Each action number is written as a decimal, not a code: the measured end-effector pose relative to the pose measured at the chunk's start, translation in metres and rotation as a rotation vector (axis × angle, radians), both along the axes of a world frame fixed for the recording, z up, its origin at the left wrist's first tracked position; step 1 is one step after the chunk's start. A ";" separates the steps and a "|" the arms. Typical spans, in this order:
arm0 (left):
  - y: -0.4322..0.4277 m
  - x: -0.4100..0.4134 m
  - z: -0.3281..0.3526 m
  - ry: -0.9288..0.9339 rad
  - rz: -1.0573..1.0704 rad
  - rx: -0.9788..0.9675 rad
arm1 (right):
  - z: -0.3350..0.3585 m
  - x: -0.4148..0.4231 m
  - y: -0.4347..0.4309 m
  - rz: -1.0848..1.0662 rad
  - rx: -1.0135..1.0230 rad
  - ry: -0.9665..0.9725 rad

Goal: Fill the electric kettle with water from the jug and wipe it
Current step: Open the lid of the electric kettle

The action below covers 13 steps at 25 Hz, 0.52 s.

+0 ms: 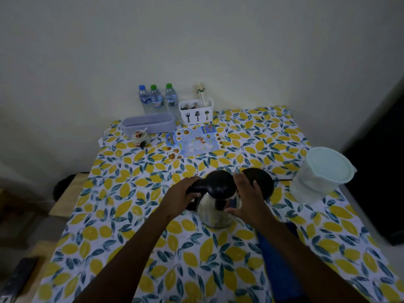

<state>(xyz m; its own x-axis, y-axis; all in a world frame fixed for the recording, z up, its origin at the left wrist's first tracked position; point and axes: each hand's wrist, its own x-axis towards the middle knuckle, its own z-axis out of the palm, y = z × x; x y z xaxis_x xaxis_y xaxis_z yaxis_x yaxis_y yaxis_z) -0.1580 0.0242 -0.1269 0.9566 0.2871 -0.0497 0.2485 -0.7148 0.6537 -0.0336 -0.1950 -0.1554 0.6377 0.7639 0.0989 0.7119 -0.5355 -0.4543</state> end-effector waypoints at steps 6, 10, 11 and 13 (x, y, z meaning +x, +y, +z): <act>0.002 -0.035 -0.017 0.055 0.036 -0.069 | -0.022 -0.032 0.005 -0.017 -0.143 -0.052; -0.013 -0.040 -0.020 -0.050 0.057 -0.091 | -0.028 -0.039 0.001 -0.034 -0.151 -0.057; -0.021 -0.036 -0.014 -0.074 0.078 -0.085 | -0.028 -0.040 0.000 -0.037 -0.149 -0.060; -0.039 -0.024 0.001 -0.106 0.116 -0.010 | -0.029 -0.039 -0.001 -0.035 -0.133 -0.039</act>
